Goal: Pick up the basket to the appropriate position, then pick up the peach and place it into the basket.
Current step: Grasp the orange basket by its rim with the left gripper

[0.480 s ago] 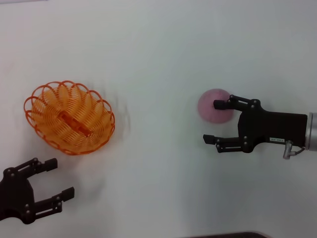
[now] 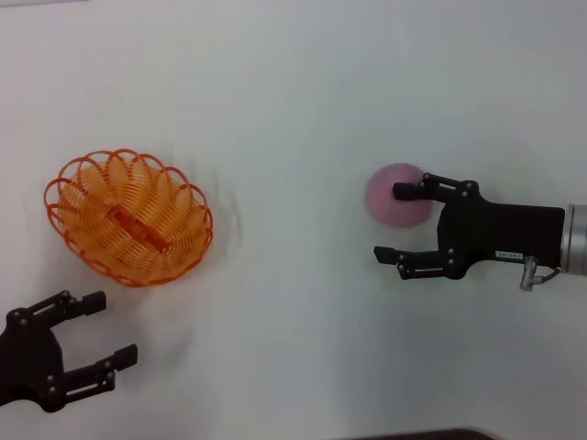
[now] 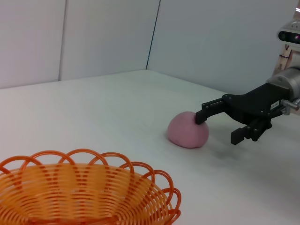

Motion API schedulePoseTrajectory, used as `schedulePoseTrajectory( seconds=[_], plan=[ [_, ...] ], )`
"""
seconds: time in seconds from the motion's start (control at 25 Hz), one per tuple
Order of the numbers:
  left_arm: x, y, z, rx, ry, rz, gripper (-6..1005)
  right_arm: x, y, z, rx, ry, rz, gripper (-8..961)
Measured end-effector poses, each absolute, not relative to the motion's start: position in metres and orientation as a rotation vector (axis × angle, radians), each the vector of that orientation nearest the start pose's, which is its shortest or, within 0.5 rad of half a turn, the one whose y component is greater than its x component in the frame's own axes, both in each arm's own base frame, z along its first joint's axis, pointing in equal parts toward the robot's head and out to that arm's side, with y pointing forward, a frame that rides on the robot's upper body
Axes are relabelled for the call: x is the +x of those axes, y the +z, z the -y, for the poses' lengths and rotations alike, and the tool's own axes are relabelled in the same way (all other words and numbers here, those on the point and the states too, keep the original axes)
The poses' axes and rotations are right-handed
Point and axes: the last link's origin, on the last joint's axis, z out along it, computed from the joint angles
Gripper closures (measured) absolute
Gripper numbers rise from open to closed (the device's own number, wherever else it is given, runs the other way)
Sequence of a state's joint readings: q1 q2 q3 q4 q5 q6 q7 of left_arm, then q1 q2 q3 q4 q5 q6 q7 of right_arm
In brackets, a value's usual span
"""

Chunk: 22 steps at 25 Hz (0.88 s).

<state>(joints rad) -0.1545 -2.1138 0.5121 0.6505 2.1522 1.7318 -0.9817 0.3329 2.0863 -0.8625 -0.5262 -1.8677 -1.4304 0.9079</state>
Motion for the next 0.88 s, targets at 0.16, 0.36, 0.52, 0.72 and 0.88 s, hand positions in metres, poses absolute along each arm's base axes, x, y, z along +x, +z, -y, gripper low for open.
schedulePoseTrajectory(
  seconds=[0.16, 0.36, 0.52, 0.72, 0.88],
  plan=[
    [-0.3557, -0.0046, -0.1857, -2.656, -0.636, 0.634, 188, 0.3172, -0.0399, -0.2669, -2.706, 0.559, -0.349, 8],
    [-0.3561, -0.0042, -0.1852, -2.652, -0.637, 0.636, 188, 0.3149, -0.0392, -0.2623, -2.721, 0.594, -0.344, 8],
    [-0.3562, -0.0044, -0.1847, -2.651, -0.639, 0.639, 187, 0.3150, -0.0372, -0.2591, -2.723, 0.614, -0.344, 8],
    [-0.3566, -0.0043, -0.1841, -2.649, -0.639, 0.642, 187, 0.3151, -0.0372, -0.2586, -2.723, 0.615, -0.345, 8],
    [-0.3569, -0.0041, -0.1836, -2.647, -0.638, 0.646, 187, 0.3148, -0.0376, -0.2585, -2.724, 0.616, -0.345, 8]
  ],
)
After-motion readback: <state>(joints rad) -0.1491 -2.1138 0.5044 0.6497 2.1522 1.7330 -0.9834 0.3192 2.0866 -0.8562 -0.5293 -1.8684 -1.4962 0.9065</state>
